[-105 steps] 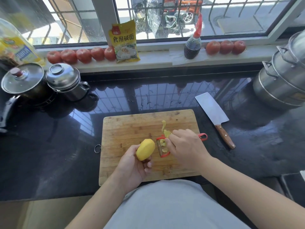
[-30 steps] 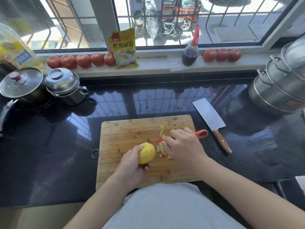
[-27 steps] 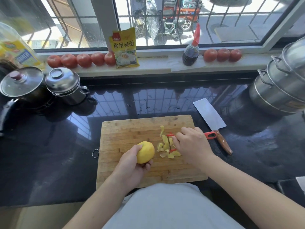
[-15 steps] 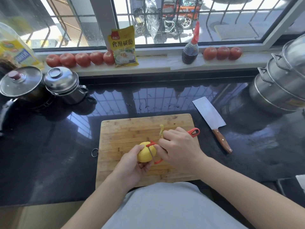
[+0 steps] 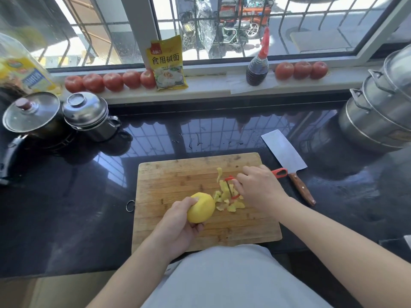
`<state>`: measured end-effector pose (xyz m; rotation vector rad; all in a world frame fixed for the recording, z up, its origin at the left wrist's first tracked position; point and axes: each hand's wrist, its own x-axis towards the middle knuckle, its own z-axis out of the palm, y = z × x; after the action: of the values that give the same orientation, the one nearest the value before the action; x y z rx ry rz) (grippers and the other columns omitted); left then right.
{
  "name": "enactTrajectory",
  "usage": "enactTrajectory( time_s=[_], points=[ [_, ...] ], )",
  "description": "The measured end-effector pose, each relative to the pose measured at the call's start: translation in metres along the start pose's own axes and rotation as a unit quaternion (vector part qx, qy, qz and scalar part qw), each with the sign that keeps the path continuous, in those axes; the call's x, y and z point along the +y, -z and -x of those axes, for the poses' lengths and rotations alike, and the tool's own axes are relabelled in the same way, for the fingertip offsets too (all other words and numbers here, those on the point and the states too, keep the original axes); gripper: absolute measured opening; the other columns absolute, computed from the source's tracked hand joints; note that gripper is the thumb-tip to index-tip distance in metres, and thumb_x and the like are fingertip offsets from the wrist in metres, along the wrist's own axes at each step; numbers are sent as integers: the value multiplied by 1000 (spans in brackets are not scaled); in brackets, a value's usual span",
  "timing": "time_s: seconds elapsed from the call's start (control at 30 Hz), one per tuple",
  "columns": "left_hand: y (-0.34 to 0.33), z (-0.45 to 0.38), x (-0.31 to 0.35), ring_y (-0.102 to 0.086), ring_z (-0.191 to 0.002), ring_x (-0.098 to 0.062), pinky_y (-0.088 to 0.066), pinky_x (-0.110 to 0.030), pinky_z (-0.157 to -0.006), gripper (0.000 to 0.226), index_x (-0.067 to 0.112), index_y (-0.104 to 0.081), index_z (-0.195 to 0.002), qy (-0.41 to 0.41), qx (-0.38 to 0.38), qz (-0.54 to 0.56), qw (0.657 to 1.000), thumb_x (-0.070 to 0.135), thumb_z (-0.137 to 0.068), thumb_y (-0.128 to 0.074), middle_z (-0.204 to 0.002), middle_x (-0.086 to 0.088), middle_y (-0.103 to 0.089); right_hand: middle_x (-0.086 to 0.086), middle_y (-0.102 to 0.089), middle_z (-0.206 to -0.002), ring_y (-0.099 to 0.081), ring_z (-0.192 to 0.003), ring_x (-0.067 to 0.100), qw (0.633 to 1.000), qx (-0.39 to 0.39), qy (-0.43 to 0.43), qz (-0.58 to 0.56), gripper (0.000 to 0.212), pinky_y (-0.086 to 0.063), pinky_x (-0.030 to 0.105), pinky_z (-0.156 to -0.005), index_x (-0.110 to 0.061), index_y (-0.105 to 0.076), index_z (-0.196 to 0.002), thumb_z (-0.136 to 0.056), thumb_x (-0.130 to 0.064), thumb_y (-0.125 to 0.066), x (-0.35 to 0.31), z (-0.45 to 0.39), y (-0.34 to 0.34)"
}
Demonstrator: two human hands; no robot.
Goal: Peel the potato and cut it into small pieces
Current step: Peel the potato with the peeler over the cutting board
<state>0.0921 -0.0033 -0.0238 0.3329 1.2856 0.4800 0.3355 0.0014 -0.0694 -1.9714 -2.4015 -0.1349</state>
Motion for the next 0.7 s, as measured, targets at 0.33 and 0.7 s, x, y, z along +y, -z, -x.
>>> enactTrajectory(
  time_s=[0.33, 0.7],
  points=[
    [6, 0, 1, -62, -70, -24, -49, -28, -57, 31, 6, -62, -126, 53, -65, 104, 991, 25, -101, -59, -86, -14, -65, -1, -54, -71, -46, -62, 22, 998, 2, -57, 2, 41, -39, 36, -60, -17, -66, -75, -105, -33, -43, -8, 17, -5],
    [-6, -3, 1, -52, -62, -20, -41, -29, -54, 32, 2, -63, -125, 8, -46, 24, 999, 26, -105, -53, -85, -15, -62, -1, -52, -71, -45, -62, 20, 974, 125, 132, -132, 41, -39, 38, -62, -16, -58, -68, -104, -32, -47, -39, 4, 43]
  ],
)
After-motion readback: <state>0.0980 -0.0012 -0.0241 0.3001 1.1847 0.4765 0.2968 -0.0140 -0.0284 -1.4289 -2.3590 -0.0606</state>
